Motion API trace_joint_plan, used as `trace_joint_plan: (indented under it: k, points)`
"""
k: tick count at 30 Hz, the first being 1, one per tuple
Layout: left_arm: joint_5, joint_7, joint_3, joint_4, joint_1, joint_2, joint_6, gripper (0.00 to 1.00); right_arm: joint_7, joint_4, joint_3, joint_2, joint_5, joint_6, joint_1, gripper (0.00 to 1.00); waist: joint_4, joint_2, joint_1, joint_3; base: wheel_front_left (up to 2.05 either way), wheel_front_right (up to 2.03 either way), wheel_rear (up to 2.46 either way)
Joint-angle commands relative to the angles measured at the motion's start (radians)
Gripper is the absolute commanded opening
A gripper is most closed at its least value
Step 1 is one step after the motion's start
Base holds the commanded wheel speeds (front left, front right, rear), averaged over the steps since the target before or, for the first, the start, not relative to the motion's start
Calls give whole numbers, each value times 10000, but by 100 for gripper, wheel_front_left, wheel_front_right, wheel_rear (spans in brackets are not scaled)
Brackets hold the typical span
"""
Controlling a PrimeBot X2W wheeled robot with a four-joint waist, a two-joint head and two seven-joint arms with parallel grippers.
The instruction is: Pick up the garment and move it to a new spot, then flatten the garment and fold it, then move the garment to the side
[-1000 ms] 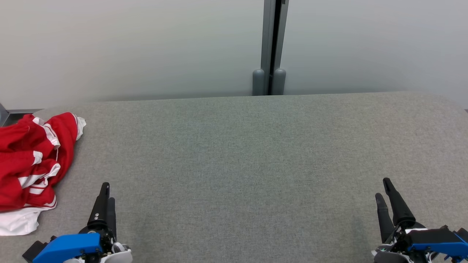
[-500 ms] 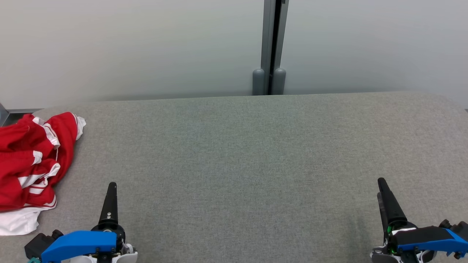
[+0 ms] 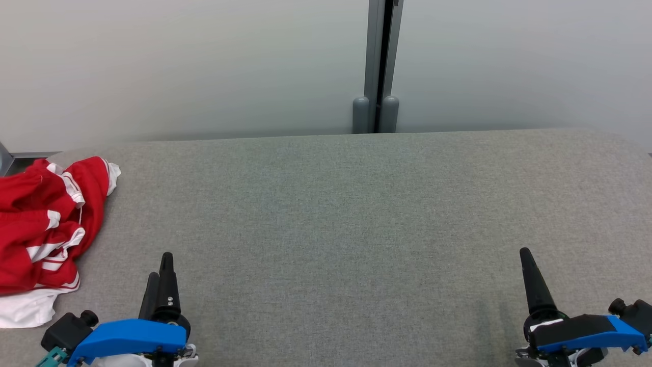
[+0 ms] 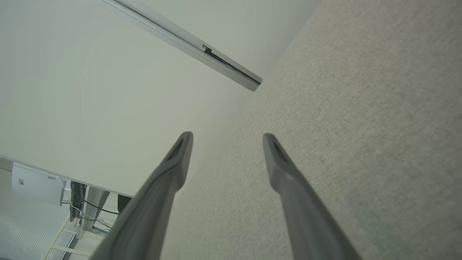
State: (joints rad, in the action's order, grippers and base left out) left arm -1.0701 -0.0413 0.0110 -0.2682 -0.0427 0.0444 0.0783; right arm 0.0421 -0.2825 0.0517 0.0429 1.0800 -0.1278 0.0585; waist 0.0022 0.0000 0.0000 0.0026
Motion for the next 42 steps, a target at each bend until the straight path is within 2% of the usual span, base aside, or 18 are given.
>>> trace_joint_plan:
  k: [1, 19, 42]
  points:
    - [433, -118, -106, 153, -81, 76, -35, 100, 110, 91, -40, 64, -392, -23, 165, 100, 0, 0, 0, -3, 0, 0, 0]
    - [2959, -709, -430, 141, 12, 84, -84, 100, 702, -133, -216, 76, -2469, -29, 205, 100, -1, 0, 0, -13, 0, 0, 0]
    - [5252, -1310, -763, -100, 57, 88, -152, 100, 1300, -363, -459, 89, -4522, -31, 264, 100, -27, 0, 0, -5, 0, 0, 0]
